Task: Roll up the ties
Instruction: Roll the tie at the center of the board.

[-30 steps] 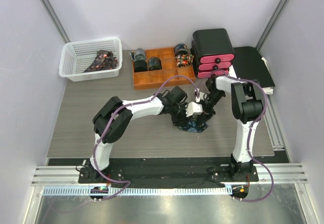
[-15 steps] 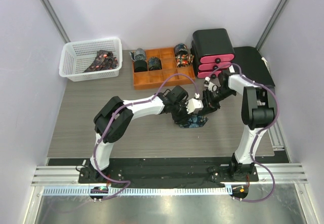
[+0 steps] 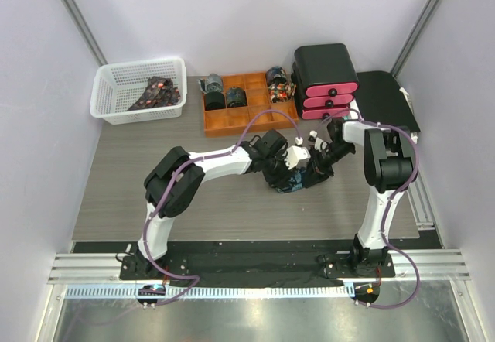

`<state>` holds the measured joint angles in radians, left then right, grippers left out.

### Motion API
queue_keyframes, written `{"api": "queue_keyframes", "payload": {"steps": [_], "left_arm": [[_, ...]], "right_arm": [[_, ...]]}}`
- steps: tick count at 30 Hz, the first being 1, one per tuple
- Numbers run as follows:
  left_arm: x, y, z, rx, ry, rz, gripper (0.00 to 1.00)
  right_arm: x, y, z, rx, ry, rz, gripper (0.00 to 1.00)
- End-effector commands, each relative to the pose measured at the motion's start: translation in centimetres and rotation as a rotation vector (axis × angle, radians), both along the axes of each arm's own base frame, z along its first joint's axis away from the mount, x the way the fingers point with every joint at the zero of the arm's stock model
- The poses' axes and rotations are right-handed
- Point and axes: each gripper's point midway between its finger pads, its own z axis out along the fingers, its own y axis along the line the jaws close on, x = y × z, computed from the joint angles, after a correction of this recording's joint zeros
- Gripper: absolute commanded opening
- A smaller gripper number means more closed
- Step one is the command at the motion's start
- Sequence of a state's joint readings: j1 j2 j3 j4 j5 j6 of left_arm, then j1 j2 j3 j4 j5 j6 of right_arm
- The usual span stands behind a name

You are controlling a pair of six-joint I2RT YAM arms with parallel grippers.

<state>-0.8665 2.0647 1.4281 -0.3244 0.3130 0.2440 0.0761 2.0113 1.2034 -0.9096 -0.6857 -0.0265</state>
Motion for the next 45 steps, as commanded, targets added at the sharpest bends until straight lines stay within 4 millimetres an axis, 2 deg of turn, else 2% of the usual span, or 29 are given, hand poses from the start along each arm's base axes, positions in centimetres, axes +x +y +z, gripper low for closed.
{"api": "queue_keyframes", "payload": {"steps": [1,3,8,14,18,19,23,27,33,40,43,45], "left_arm": [[-1.7,4.3,-5.0,0.150,0.073,0.016,0.08],[-2.2,3.8,-4.3,0.110,0.086,-0.013,0.14],[-2.1,2.7,-3.3,0.049,0.079,-0.065,0.19],[-2.0,3.8,-5.2,0.133,0.071,-0.073,0.19],[-1.7,5.5,-6.8,0.236,0.062,-0.052,0.19],[-1.6,5.7,-7.1,0.251,0.059,-0.050,0.20],[-1.6,6.2,-7.9,0.287,0.059,-0.038,0.21],[-1.7,6.3,-8.1,0.296,0.051,-0.052,0.21],[-1.9,6.1,-8.4,0.295,0.047,-0.081,0.24],[-1.6,6.0,-8.5,0.299,0.049,-0.072,0.26],[-1.5,6.0,-8.5,0.301,0.046,-0.065,0.27],[-1.6,6.0,-8.6,0.306,0.048,-0.067,0.27]], "right_arm": [[3.9,-1.0,-2.1,-0.088,-0.122,-0.005,0.20],[3.9,-1.2,-2.6,-0.099,-0.111,-0.009,0.20],[4.0,-1.3,-3.4,-0.128,-0.113,-0.002,0.21],[4.3,-1.0,-2.7,-0.107,-0.118,-0.022,0.20],[4.2,0.7,1.1,0.043,-0.165,-0.036,0.25],[4.3,1.4,2.8,0.096,-0.191,-0.042,0.28],[4.7,2.6,6.2,0.226,-0.214,-0.074,0.34],[4.8,3.3,7.8,0.282,-0.214,-0.094,0.39],[5.3,3.3,5.9,0.267,-0.196,-0.100,0.43],[3.2,3.9,4.0,0.258,-0.146,-0.071,0.43],[2.2,3.7,3.0,0.236,-0.135,-0.048,0.37],[1.8,3.6,2.2,0.225,-0.120,-0.036,0.27]]}}
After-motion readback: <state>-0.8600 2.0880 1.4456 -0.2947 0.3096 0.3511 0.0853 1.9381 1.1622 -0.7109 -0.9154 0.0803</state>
